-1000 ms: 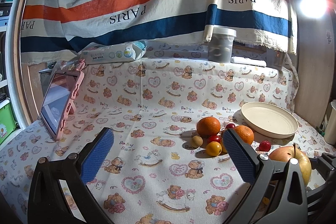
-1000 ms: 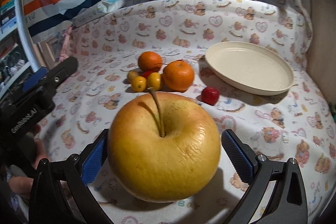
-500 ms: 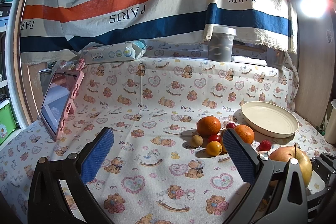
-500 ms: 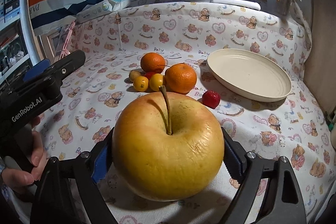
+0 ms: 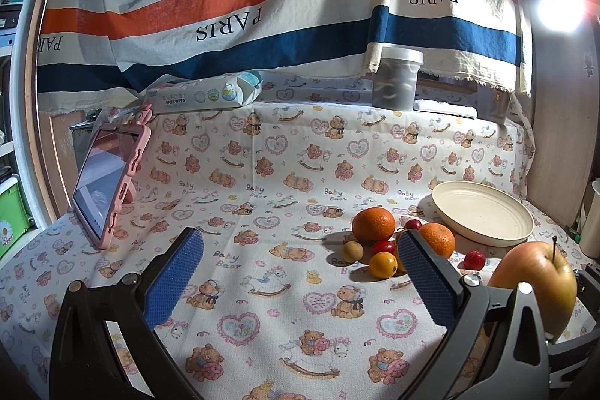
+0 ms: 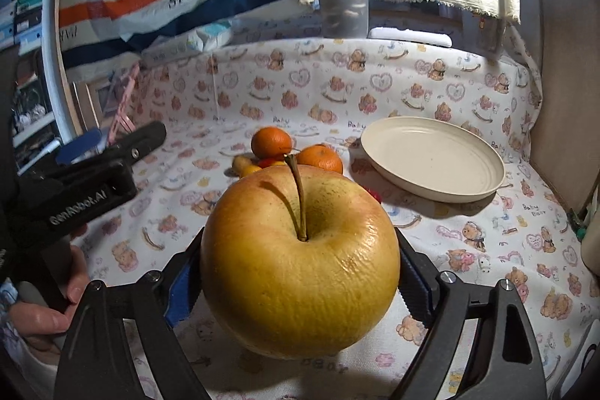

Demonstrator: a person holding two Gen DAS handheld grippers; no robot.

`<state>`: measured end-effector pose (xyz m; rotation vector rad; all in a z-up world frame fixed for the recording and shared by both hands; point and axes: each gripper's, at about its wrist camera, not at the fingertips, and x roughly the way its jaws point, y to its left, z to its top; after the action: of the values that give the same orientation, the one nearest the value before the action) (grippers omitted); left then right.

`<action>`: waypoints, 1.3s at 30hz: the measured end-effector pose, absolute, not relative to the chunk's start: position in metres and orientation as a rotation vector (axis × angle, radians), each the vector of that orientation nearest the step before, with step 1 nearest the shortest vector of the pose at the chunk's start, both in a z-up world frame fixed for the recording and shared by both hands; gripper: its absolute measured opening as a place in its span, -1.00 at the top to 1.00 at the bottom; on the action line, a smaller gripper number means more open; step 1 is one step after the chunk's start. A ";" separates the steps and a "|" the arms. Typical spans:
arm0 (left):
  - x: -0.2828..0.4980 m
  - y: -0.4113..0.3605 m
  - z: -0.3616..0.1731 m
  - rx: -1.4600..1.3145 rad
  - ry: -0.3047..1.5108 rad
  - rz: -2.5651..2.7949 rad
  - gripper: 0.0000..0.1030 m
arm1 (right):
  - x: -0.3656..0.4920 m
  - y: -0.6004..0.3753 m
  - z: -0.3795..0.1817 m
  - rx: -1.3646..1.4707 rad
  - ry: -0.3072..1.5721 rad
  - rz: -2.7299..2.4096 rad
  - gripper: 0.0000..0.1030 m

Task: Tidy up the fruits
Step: 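Lift the yellow apple with the right tool while the left tool grasps an orange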

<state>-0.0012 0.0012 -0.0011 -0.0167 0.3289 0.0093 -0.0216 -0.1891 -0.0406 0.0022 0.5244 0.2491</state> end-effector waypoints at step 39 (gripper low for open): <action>0.021 -0.009 -0.009 0.036 0.466 -0.089 -1.00 | -0.005 -0.295 -0.015 0.152 0.331 0.000 -0.74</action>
<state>0.0210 -0.0094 -0.0094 0.0360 0.4656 -0.0891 -0.0046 -0.2952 -0.0146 0.1521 0.3308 0.0000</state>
